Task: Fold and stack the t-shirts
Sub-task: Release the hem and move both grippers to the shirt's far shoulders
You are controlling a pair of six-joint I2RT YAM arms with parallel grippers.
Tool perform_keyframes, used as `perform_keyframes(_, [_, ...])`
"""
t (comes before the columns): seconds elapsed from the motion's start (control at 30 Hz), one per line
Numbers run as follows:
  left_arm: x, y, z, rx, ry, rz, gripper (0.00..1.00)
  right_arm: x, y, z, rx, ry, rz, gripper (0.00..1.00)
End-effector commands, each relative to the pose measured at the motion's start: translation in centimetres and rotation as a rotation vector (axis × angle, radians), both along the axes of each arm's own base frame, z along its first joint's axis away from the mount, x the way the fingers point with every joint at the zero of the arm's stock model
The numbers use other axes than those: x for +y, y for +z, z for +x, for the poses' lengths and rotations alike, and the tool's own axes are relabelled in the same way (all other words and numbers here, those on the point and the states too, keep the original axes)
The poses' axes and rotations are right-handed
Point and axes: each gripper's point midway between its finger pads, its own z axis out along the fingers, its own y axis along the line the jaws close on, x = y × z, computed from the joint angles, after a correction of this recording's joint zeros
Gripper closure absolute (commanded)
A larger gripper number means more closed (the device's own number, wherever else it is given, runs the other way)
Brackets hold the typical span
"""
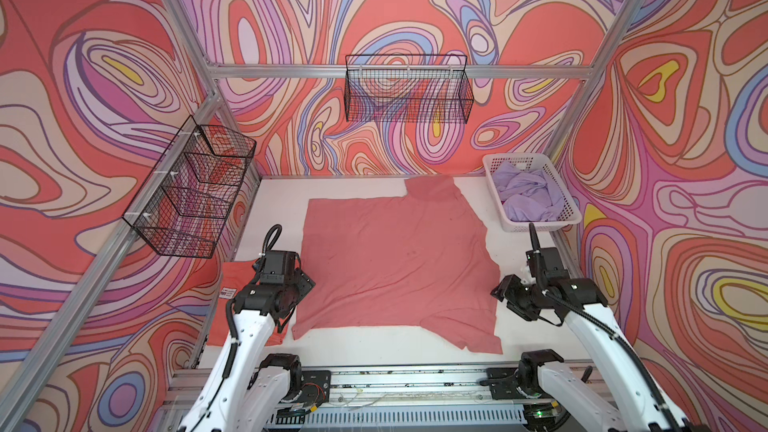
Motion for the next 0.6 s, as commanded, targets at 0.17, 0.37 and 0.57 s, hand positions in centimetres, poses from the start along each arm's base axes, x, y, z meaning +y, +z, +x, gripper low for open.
perform_keyframes(0.17, [-5.4, 1.0, 10.7, -0.152, -0.25, -0.034, 0.27, 4.8, 0.4, 13.2, -0.277, 0.183, -0.15, 0.38])
perform_keyframes(0.37, [-7.4, -0.4, 18.0, -0.189, -0.337, -0.022, 0.28, 5.3, -0.8, 23.3, -0.371, 0.234, -0.293, 0.36])
perform_keyframes(0.57, [-8.6, 0.4, 24.8, -0.253, -0.406, 0.023, 0.28, 5.9, -1.4, 32.9, -0.448, 0.258, -0.272, 0.36])
